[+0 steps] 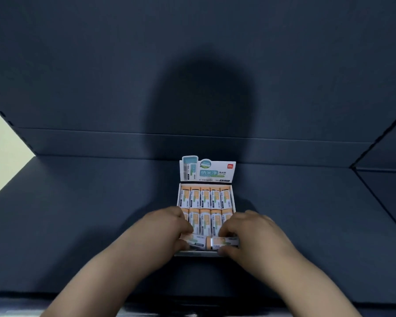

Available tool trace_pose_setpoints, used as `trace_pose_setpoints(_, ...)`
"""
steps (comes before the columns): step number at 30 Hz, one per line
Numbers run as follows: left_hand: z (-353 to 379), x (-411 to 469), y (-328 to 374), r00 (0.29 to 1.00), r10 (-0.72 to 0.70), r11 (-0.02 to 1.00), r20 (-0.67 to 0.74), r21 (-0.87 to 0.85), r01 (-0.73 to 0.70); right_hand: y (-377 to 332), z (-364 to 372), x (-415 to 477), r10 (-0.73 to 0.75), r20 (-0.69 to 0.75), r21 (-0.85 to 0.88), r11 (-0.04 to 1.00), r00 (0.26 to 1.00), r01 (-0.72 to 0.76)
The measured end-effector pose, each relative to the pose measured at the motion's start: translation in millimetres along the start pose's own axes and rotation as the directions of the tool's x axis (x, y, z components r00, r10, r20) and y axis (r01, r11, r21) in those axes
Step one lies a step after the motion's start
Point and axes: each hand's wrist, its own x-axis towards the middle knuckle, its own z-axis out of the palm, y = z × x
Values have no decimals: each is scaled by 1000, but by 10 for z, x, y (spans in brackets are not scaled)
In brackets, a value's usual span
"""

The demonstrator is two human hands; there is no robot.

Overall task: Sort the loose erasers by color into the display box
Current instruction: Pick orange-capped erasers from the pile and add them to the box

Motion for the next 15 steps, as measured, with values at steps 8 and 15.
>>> trace_pose_setpoints(8, -35, -34, -71, 995, 73, 996, 64, -45, -71, -26, 52, -9, 72, -22, 41, 997, 997, -71)
trace_pose_setpoints(15, -55, -30, -64, 993, 115, 993, 15, -36, -115, 41, 101, -45, 129, -51, 100, 987, 990, -124)
